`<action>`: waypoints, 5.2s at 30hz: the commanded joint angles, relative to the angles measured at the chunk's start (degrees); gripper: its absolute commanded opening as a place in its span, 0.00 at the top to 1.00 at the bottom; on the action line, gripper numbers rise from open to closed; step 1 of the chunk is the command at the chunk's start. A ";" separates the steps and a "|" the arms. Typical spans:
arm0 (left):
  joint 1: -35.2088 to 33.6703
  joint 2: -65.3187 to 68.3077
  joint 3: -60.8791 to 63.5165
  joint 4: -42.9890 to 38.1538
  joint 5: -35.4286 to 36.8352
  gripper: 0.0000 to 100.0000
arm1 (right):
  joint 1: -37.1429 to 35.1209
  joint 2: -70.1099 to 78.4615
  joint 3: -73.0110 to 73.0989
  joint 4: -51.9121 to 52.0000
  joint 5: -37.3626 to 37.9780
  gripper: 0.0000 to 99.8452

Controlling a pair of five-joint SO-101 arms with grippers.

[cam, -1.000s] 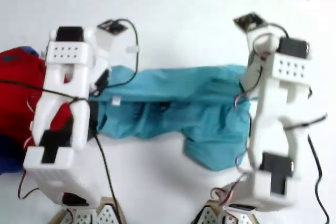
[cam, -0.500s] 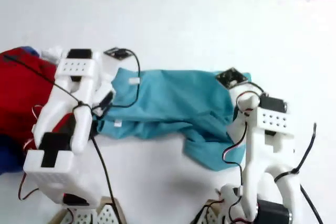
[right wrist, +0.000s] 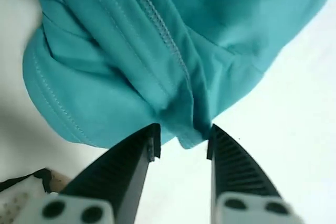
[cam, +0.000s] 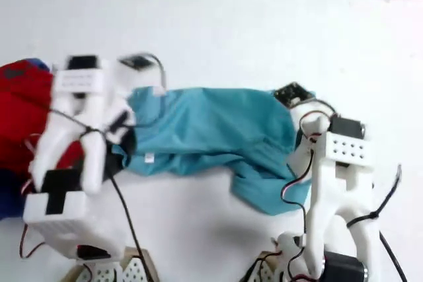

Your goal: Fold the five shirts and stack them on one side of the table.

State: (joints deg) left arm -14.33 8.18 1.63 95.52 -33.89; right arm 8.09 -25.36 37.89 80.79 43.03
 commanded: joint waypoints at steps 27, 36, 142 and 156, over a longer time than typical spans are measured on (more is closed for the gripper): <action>-37.80 36.84 -40.40 -4.22 -14.42 0.84 | 0.13 -2.68 -17.05 5.05 -0.26 0.86; -43.87 42.11 -61.41 6.77 -16.53 0.84 | -0.04 -2.95 -17.05 4.79 -0.88 0.86; 5.45 -5.19 3.82 -14.33 18.20 0.97 | -9.01 -2.42 -9.93 7.96 -13.45 0.86; 1.93 -4.57 14.37 -26.55 14.51 0.76 | -9.10 -2.42 -9.85 8.40 -13.45 0.86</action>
State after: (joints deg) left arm -10.11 4.31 14.55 76.70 -18.95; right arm -1.32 -25.36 28.31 88.53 29.93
